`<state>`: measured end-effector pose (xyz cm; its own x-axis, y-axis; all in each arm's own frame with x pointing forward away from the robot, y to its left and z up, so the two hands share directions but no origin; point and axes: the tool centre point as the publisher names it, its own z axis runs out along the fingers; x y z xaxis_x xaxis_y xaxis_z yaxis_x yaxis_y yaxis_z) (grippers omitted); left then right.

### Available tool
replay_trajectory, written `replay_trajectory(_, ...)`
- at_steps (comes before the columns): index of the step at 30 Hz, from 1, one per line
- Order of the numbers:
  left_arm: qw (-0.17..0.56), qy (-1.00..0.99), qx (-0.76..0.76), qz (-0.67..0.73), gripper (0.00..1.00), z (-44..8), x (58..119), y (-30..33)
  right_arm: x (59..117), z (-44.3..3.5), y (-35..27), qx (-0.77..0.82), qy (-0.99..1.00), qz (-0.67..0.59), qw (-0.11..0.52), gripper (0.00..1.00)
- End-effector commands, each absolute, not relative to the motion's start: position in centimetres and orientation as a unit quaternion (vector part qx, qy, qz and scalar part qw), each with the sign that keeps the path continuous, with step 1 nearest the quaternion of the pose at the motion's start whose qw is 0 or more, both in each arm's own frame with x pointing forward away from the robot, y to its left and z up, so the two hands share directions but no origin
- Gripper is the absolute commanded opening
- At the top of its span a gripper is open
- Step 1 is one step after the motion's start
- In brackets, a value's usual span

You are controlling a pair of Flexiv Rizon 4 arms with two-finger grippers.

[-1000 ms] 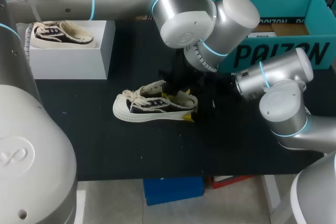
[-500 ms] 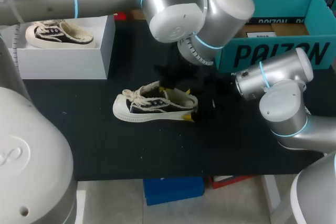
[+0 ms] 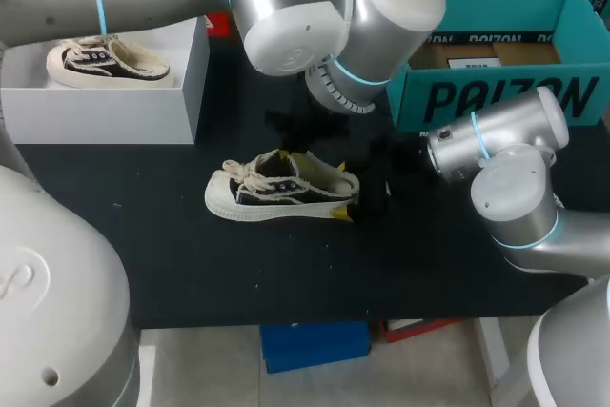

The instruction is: Take the shoe out of the shoebox, open the shoe tongue, remove and reinsert the insole, then place the shoe into the shoebox

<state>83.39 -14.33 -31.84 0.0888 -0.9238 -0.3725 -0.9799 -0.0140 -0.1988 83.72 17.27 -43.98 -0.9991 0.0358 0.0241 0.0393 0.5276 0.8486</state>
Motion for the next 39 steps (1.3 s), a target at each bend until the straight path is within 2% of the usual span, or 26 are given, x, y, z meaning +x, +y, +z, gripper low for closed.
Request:
replay_trajectory(1, 0.193, 0.676, -0.710, 0.047, 0.00, -31.4, 82.8, -13.2, 83.8, -44.3, 17.5, -0.022, -0.874, -0.485, 0.002, 0.00)
replay_trajectory(24, 0.149, 0.654, -0.741, -0.007, 0.00, -31.3, 82.6, -7.5, 83.8, -44.3, 17.5, -0.022, -0.874, -0.485, 0.002, 0.00)
replay_trajectory(39, 0.123, 0.637, -0.761, -0.012, 0.00, -33.7, 81.9, -4.2, 83.8, -44.3, 17.5, -0.022, -0.874, -0.485, 0.002, 0.00)
